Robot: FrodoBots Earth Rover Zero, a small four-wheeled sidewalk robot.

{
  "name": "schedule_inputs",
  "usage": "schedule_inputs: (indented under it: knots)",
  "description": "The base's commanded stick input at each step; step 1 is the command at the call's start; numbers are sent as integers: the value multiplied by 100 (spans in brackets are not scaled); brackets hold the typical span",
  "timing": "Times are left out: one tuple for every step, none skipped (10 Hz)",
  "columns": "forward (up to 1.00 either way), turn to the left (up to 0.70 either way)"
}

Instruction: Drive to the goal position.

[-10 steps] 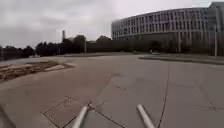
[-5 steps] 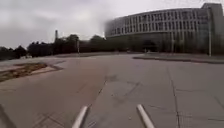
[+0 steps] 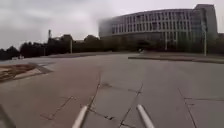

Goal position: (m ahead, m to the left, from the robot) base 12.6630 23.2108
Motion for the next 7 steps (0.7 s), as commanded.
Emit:
schedule_inputs:
  knots:
    - [100, 0]
    - [100, 0]
    - [100, 0]
    - [100, 0]
    - [100, 0]
    - [100, 19]
    - [100, 27]
